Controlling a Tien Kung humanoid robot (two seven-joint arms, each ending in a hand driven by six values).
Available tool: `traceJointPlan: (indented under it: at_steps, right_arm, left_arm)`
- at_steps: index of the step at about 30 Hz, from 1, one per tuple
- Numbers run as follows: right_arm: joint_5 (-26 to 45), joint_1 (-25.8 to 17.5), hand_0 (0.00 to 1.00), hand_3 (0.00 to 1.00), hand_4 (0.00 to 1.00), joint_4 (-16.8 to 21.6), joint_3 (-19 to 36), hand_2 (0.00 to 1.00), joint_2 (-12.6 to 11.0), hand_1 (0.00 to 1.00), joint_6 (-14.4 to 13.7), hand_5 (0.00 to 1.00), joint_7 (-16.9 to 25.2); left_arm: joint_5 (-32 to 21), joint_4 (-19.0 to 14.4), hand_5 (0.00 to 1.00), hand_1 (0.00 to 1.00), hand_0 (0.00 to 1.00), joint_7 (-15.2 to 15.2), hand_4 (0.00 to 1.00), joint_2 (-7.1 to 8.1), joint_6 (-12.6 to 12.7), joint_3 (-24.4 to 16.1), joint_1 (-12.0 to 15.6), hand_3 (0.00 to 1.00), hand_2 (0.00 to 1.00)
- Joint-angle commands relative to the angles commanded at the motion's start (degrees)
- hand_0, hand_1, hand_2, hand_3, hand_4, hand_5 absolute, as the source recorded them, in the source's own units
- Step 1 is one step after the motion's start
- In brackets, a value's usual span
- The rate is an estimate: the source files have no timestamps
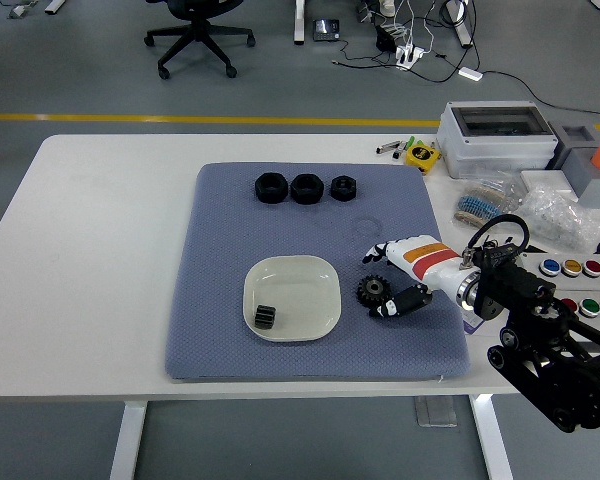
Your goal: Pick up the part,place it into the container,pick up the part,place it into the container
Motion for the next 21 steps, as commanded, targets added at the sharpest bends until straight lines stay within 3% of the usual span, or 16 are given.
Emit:
traceJointPlan:
  at_steps: [4,5,10,11,16,17,21]
  right_arm:
    - [0.98,0.15,0.53,0.695,0.998,-0.94,-0.64,0.701,0.29,0.637,-0.88,0.425,0.07]
    - [1.68,0.27,0.463,0.633,0.998,-1.36,-0.81,0.676,0.59,0.601,-1.24,0.409,0.28]
    - [3.92,0.86,0.463,0.633,0.998,-3.2,-1.34,0.676,1.73,0.601,-2.08,0.409,0.94]
    - [4.07,0.9,0.382,0.547,0.799,-3.23,-1.45,0.561,1.78,0.513,-2.32,0.311,0.98]
    - [4.12,1.23,0.382,0.547,0.799,-3.3,-2.04,0.561,1.77,0.513,-2.64,0.311,0.85]
    - [3.99,1.33,0.303,0.486,0.615,-3.34,-2.2,0.49,1.76,0.443,-2.52,0.255,0.78]
    - [3.43,1.48,0.303,0.486,0.615,-3.35,-2.45,0.49,1.66,0.443,-1.97,0.255,0.38]
  left_arm:
    - [0.09,0.0,0.794,0.53,0.386,0.05,0.998,-0.02,-0.04,-0.05,0.0,0.468,0.56]
    - [0.05,0.0,0.796,0.53,0.386,0.05,0.998,-0.02,-0.07,-0.02,0.04,0.467,0.561]
    - [-0.17,0.0,0.796,0.53,0.386,0.08,0.998,-0.05,-0.07,0.19,0.12,0.467,0.561]
    - [-0.2,0.0,0.795,0.53,0.386,0.08,0.998,-0.06,-0.06,0.2,0.13,0.468,0.561]
    - [-0.4,0.0,0.795,0.53,0.386,0.01,0.998,-0.03,-0.04,0.38,0.07,0.468,0.561]
    - [-0.39,0.0,0.794,0.529,0.386,0.0,0.998,-0.02,-0.05,0.4,0.04,0.467,0.561]
    - [-0.51,0.0,0.794,0.529,0.386,-0.09,0.998,0.01,-0.06,0.5,-0.01,0.467,0.561]
